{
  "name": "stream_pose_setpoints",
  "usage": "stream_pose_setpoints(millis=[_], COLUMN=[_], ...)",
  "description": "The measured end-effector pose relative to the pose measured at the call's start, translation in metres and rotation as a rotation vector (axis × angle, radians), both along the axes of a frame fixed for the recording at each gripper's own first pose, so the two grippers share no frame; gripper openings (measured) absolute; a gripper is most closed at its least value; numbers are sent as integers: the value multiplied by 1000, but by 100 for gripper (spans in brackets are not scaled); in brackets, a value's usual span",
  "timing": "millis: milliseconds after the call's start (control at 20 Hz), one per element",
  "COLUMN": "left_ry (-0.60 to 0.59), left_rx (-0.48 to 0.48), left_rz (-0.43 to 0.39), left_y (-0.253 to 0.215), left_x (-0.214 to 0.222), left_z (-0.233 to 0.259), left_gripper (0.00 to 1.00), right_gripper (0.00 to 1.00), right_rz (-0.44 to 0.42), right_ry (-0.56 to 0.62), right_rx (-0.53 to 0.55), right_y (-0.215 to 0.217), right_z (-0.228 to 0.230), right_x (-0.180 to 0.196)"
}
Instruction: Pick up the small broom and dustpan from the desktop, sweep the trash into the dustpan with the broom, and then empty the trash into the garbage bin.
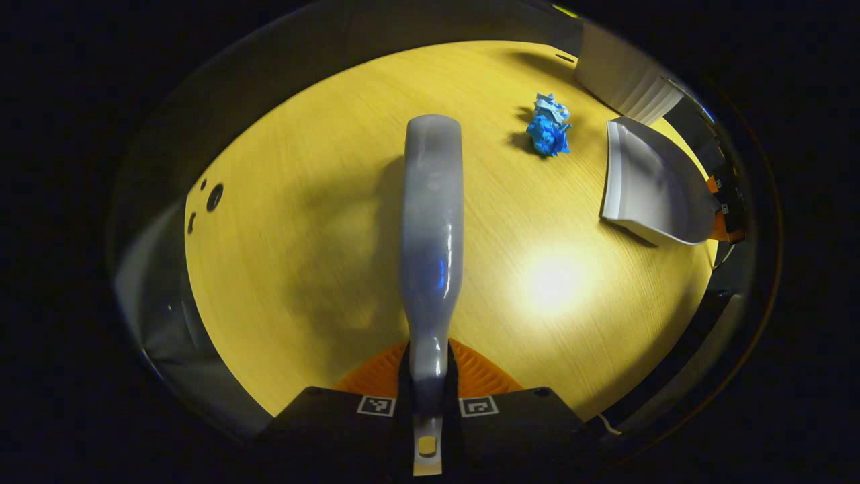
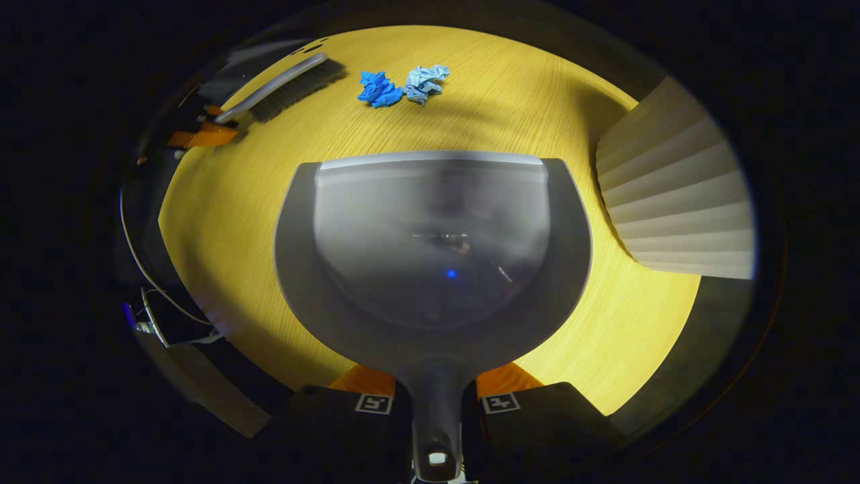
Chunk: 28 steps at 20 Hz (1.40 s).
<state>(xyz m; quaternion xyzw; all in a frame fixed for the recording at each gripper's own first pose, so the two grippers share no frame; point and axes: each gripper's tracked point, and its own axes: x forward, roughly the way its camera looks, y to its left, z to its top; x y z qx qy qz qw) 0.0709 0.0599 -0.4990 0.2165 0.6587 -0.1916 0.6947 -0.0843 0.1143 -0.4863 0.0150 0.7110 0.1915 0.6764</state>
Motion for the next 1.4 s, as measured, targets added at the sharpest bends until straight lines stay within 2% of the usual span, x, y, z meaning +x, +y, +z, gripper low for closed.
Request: stream_pose_setpoints(millis=[350,650,700,750,850,950,1150,1400], left_ry=[11,2,12,39,135,191,186,273], left_rx=[-26,-29,-35,-61,-159,-212,-205,-284], left_rz=[-151,-239,-246,-253,-258,-247,-246,-257], left_y=[-59,-92,-96,-102,-120,-130,-132,-157], left_x=[51,67,64,56,31,18,14,-7], left_z=[-16,-21,-21,-19,-14,-11,-12,-8], left_gripper=[20,20,23,20,20,20,20,20], right_gripper=[33,33,33,33,33,33,33,33], right_rz=[44,40,39,39,41,45,48,52], right_ry=[42,41,41,39,34,28,18,12], right_rx=[-35,-38,-39,-37,-37,-40,-42,-46], right_y=[-4,-4,-4,-4,-3,-5,-4,-5], right_z=[7,8,8,8,9,6,5,4], right_x=[4,5,5,6,5,5,5,5])
